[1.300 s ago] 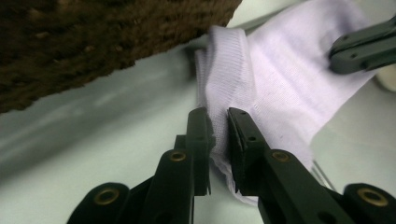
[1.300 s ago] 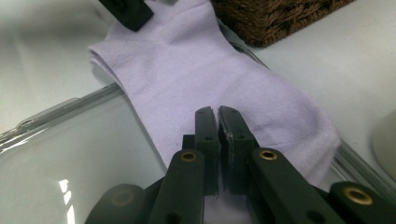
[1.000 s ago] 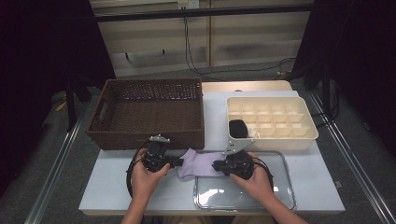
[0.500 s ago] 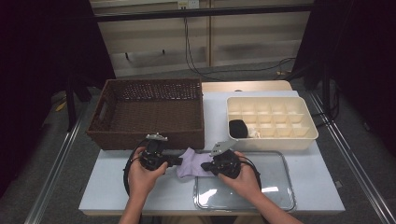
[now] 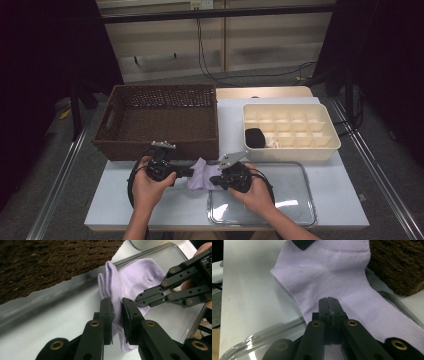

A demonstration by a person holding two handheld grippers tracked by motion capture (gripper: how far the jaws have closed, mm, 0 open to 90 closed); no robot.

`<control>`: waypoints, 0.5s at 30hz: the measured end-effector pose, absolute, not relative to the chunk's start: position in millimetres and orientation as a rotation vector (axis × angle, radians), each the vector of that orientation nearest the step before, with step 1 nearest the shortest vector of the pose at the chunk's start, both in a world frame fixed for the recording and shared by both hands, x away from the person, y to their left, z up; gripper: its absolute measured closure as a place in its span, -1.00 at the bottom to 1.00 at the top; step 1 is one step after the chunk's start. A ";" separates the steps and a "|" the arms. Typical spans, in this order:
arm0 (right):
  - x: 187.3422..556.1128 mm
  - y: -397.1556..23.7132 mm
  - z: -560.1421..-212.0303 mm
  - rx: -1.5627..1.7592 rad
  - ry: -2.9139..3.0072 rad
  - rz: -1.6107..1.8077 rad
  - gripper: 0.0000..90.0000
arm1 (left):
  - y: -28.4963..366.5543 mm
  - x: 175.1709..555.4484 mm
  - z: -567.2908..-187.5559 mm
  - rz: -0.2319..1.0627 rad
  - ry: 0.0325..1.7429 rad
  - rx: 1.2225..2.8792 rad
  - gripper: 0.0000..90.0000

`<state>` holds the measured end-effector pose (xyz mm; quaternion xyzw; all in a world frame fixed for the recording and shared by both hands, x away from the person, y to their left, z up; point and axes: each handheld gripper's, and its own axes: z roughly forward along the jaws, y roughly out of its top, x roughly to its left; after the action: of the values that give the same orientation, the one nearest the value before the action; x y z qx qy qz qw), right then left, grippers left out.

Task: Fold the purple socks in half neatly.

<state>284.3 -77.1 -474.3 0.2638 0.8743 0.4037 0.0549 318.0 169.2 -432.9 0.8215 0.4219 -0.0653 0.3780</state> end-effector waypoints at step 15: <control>284.6 -58.2 -475.6 0.760 2.681 1.217 1.00 | 171.3 315.1 -423.7 -0.183 1.082 2.104 0.77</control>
<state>284.6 -58.2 -475.6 0.2497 0.8806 0.3997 0.0503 315.1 171.3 -423.7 0.8219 0.4227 -0.0716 0.3749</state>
